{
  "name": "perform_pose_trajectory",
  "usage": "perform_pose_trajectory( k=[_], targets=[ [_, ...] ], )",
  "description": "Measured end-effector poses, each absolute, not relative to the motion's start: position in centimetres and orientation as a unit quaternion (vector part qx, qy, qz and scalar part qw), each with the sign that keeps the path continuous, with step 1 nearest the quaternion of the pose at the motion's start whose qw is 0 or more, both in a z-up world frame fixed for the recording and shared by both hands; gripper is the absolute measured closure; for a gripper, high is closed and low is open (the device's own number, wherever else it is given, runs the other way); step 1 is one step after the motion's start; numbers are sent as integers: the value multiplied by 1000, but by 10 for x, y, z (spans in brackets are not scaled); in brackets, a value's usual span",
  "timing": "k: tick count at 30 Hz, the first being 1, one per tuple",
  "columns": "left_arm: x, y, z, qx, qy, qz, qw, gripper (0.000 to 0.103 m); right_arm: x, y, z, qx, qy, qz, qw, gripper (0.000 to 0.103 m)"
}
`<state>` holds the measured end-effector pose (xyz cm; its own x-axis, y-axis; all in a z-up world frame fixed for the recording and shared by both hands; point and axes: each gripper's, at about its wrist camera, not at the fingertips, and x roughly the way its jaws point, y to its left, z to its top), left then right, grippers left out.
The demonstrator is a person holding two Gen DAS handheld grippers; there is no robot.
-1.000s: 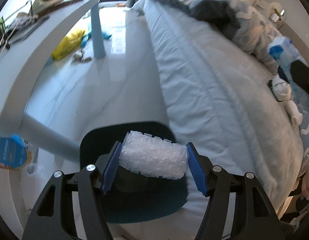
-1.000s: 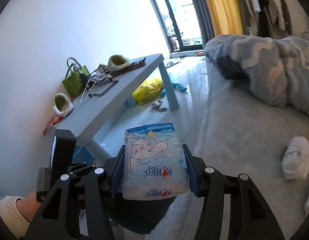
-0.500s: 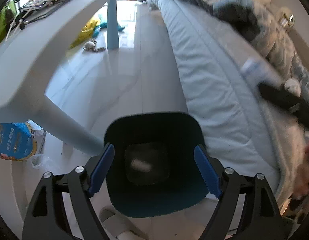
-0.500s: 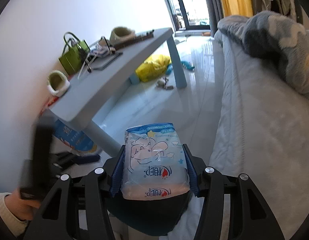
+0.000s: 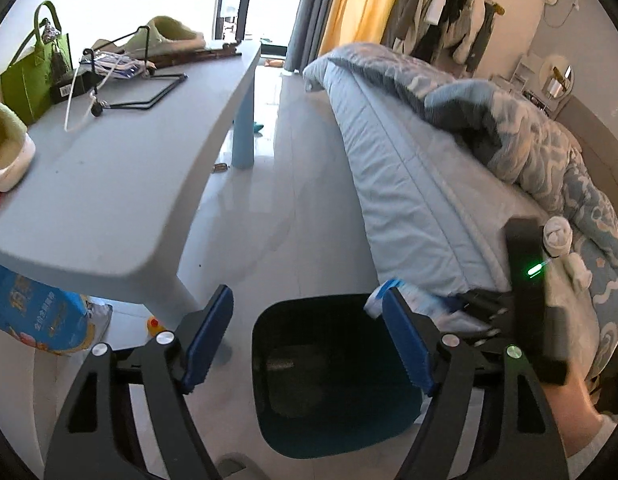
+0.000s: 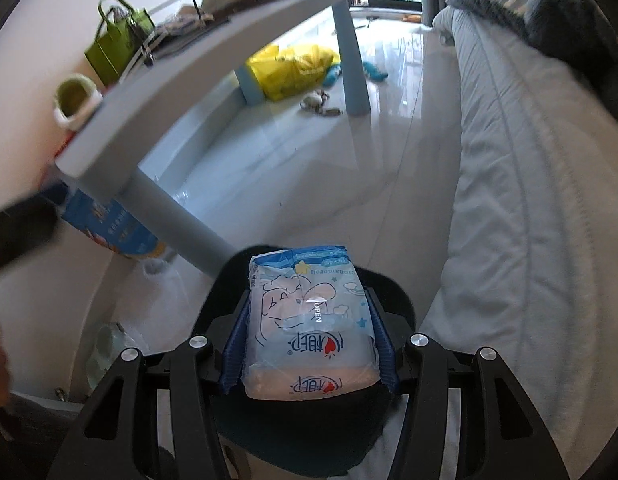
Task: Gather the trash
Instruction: 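Open the left tool over the bin while the right tool releases the diaper pack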
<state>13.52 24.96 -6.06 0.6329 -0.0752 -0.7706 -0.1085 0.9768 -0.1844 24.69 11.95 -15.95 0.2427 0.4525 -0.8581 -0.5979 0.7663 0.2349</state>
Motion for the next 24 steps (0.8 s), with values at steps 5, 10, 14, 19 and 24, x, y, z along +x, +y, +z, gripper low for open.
perform_pose_trajectory(
  k=[5, 10, 14, 19, 24],
  targets=[
    [132, 255, -48, -112, 409, 10, 906, 27, 241, 134, -185, -101, 540, 330, 768, 48],
    [130, 263, -38, -131, 395, 7, 909, 31, 232, 143, -209, -130, 561, 328, 749, 48],
    [129, 265, -28, -145, 381, 1, 913, 31, 225, 144, -224, -151, 576, 322, 736, 47],
    [129, 259, -17, -136, 367, -2, 920, 31, 219, 141, -228, -174, 582, 316, 729, 33],
    [128, 249, -1, -121, 345, -2, 931, 31, 214, 133, -218, -175, 572, 321, 734, 31]
  ],
)
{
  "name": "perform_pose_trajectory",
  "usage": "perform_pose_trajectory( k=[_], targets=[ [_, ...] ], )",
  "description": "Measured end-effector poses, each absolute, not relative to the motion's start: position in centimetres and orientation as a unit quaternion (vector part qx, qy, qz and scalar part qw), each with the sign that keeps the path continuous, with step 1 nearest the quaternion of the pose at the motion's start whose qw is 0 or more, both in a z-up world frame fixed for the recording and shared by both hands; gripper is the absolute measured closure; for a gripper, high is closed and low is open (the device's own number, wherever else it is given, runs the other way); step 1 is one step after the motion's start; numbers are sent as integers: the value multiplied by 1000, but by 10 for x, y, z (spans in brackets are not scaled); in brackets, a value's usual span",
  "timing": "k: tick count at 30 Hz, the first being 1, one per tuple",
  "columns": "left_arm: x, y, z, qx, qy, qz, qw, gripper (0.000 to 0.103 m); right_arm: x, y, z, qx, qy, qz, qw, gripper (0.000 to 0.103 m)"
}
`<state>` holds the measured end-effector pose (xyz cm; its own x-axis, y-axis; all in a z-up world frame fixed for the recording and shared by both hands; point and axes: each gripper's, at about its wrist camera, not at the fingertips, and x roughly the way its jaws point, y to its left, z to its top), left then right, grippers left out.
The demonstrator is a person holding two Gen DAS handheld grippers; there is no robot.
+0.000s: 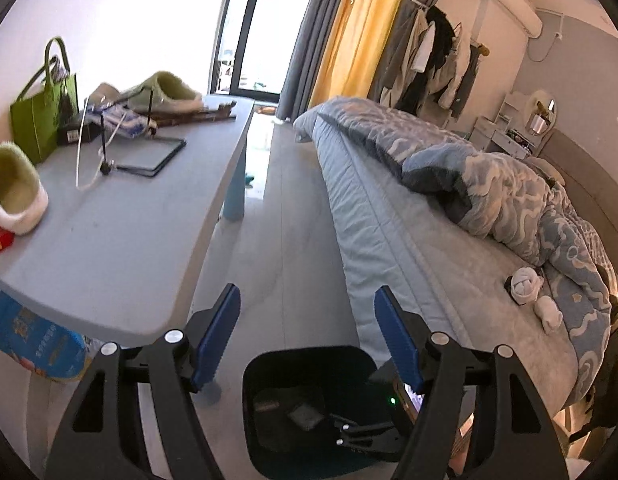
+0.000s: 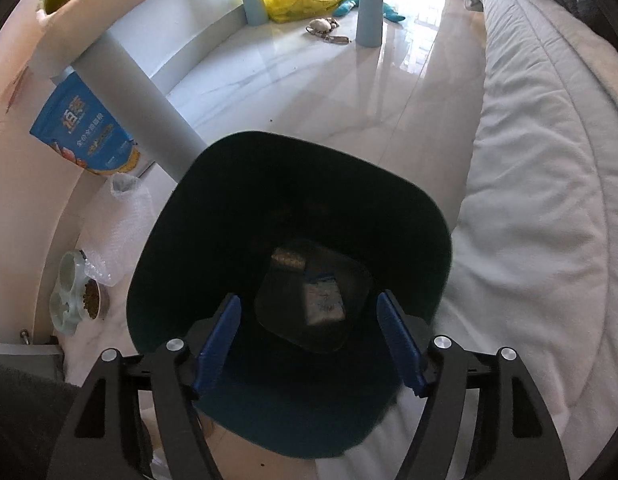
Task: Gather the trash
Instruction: 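Open the left tool over the bin while the right tool releases the diaper pack, then move both tools back toward the socks on the bed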
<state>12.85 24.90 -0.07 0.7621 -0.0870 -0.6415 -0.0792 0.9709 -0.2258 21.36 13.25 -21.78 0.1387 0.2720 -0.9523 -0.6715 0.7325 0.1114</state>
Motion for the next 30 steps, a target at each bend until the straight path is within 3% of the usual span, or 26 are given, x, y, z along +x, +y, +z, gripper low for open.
perform_pose_trajectory(
  k=[17, 30],
  targets=[
    [140, 194, 30, -106, 299, -24, 948, 31, 196, 75, -99, -112, 418, 392, 812, 31],
    [160, 126, 24, -92, 307, -63, 945, 28, 209, -14, -75, -76, 388, 341, 853, 31]
  ],
)
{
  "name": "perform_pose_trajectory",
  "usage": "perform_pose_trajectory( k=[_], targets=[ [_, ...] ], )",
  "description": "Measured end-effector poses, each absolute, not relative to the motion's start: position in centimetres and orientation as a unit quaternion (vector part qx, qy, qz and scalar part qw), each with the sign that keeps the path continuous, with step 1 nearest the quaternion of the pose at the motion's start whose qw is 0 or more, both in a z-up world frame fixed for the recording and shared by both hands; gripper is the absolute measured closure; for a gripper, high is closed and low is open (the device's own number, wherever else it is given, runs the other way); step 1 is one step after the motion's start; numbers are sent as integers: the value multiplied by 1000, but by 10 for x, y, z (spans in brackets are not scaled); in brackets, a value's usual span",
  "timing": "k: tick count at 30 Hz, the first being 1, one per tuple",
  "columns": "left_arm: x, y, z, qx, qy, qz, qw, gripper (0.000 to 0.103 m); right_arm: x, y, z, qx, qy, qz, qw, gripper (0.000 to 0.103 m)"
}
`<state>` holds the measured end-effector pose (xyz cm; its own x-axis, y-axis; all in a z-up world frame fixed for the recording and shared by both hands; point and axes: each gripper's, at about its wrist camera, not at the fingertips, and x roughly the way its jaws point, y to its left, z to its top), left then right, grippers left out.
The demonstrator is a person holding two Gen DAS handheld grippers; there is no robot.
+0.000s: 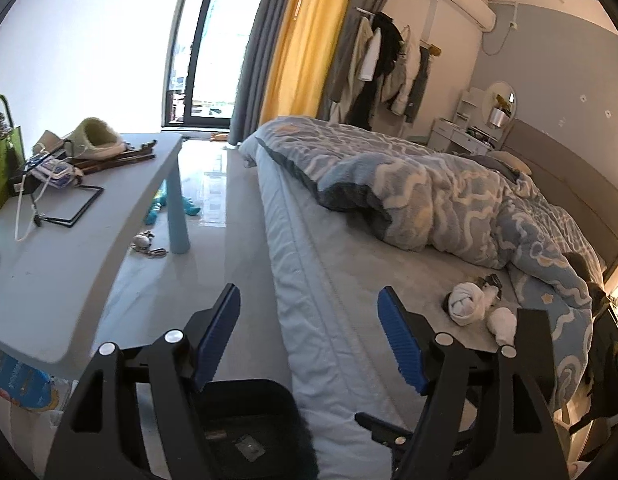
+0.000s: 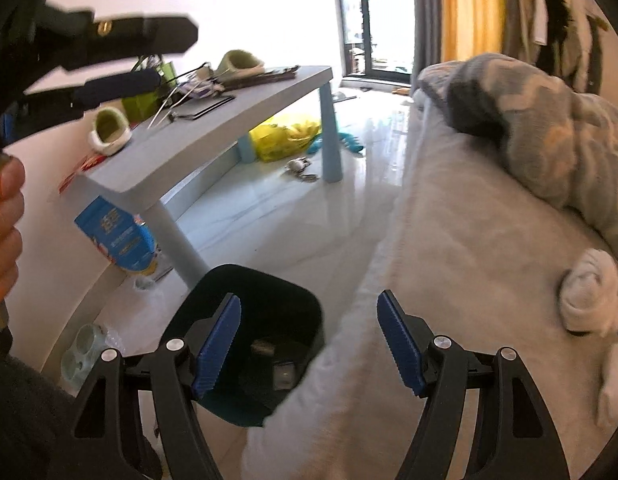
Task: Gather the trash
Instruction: 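Move both tools back toward the socks on the bed, then grasp the white sock with the right tool while the left tool grasps the knotted sock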
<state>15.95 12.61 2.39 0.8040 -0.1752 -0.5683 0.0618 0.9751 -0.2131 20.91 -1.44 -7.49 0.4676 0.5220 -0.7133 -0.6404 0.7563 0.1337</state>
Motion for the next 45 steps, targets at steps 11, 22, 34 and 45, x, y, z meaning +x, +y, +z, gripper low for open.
perform_pose_trajectory(
  k=[11, 22, 34, 45],
  targets=[
    [173, 77, 21, -84, 310, -86, 943, 24, 214, -79, -65, -47, 376, 301, 875, 31],
    [185, 40, 16, -71, 317, -104, 940, 20, 222, -132, -59, -43, 361, 254, 896, 31],
    [207, 7, 5, -63, 331, -119, 934, 18, 242, -202, -69, -49, 359, 172, 916, 20],
    [228, -25, -5, -50, 336, -137, 930, 16, 259, -234, -94, -94, 388, 123, 909, 17]
  ],
)
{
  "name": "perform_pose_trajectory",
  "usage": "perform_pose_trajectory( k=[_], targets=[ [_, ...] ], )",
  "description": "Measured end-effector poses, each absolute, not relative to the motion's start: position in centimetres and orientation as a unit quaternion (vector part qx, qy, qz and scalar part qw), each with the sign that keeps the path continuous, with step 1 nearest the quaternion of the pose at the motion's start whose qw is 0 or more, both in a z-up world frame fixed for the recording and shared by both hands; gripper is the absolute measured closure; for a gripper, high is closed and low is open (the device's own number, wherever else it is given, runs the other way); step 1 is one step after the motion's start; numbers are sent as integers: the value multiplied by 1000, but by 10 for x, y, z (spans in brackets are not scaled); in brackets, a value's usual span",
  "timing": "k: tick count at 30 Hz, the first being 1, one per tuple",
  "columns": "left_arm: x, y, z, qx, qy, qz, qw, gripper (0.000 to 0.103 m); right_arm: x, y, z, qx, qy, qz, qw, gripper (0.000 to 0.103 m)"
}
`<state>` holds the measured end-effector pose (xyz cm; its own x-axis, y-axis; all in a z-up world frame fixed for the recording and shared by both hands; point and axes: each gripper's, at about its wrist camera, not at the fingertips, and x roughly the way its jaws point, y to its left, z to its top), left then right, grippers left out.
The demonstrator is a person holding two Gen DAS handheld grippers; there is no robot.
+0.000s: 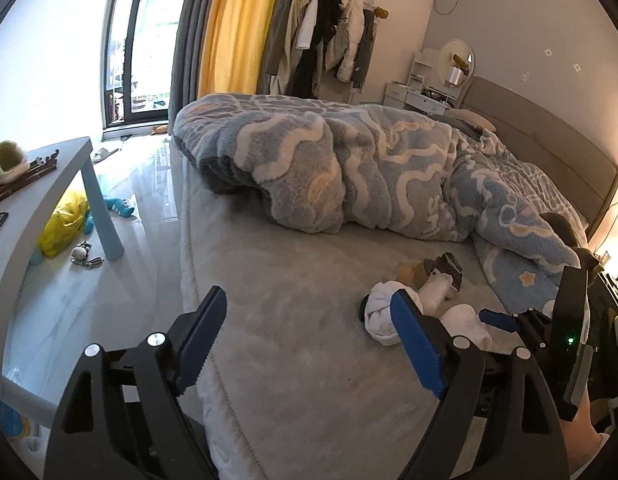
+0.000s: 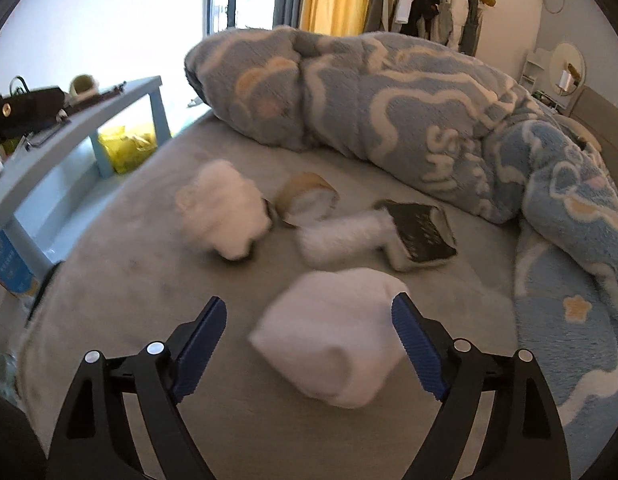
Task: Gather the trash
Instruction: 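Grasp the white sock with the right tool while the left tool grasps the knotted sock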
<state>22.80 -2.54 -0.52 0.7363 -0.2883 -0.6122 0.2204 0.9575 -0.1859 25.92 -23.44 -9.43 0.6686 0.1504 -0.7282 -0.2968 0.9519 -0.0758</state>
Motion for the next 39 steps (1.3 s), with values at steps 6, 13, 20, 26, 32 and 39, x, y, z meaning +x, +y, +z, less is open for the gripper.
perform_pose_trajectory(
  k=[6, 13, 20, 26, 32, 39],
  targets=[
    [237, -47, -12, -39, 340, -158, 926, 14, 268, -253, -108, -99, 409, 111, 900, 17],
    [247, -67, -22, -29, 348, -173, 921, 12, 279, -278, -118, -33, 444, 135, 885, 34],
    [253, -87, -36, -11, 362, -186, 913, 14, 280, -293, -118, 23, 448, 159, 880, 53],
    [259, -100, -48, -11, 374, -197, 906, 17, 275, -307, -104, 44, 423, 164, 890, 55],
    [270, -112, -65, -30, 395, -204, 895, 24, 273, -322, -99, 62, 411, 173, 893, 57],
    [279, -118, -79, -54, 416, -206, 884, 41, 269, -335, -95, 69, 403, 171, 896, 57]
  ],
)
